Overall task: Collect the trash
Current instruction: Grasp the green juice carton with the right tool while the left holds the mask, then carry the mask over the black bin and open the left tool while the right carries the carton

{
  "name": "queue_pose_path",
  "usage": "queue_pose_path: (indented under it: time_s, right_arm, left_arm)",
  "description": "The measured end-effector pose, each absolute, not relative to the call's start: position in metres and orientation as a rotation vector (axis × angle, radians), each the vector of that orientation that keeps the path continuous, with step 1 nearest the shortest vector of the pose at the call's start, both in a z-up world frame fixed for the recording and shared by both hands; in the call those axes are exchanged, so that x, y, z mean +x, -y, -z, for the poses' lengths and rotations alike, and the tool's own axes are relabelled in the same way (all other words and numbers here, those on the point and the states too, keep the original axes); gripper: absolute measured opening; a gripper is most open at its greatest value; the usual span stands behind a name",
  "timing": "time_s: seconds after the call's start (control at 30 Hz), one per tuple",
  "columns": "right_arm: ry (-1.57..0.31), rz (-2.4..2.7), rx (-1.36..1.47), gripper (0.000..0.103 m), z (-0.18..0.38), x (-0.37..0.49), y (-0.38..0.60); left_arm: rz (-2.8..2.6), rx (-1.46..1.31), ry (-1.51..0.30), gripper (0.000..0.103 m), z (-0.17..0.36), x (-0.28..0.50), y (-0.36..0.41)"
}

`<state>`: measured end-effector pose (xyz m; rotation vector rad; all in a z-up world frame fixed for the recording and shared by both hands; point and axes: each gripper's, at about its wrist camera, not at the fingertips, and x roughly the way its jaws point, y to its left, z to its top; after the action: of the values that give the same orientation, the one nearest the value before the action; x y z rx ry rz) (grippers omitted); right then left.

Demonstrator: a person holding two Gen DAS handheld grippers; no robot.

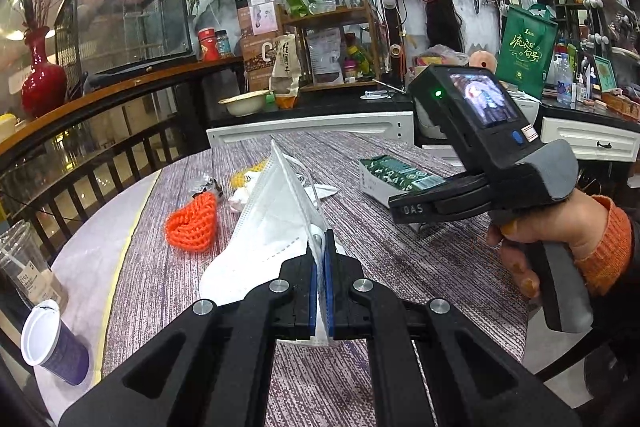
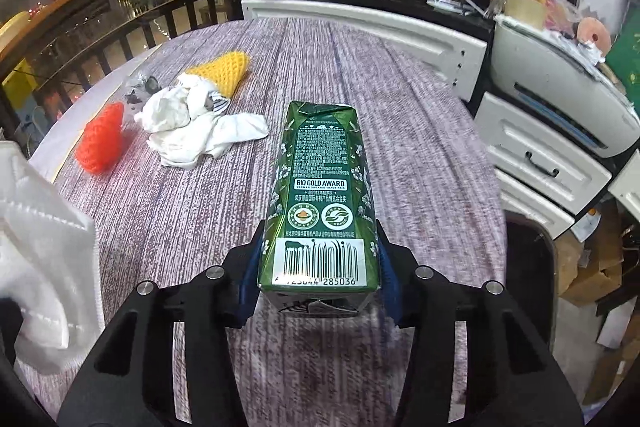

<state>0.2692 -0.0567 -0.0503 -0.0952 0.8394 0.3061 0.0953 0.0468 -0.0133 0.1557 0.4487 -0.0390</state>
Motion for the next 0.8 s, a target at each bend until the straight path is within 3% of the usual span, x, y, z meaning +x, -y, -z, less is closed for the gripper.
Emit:
queue_pose_path:
  time_s: [0.43,0.8]
  right_arm:
    - [-0.773,-0.336,-0.03,0.049,0.023,0.233,0.12]
    - [-0.736,-0.157,0.07,0.049,0.022,0.204,0.232]
  left_arm:
    - [0.123,0.087,-0.494,0.004,0.002,0.104,-0.031]
    - [0.259,0.041,-0.486,0.004,-0.015,0.122,0.026]
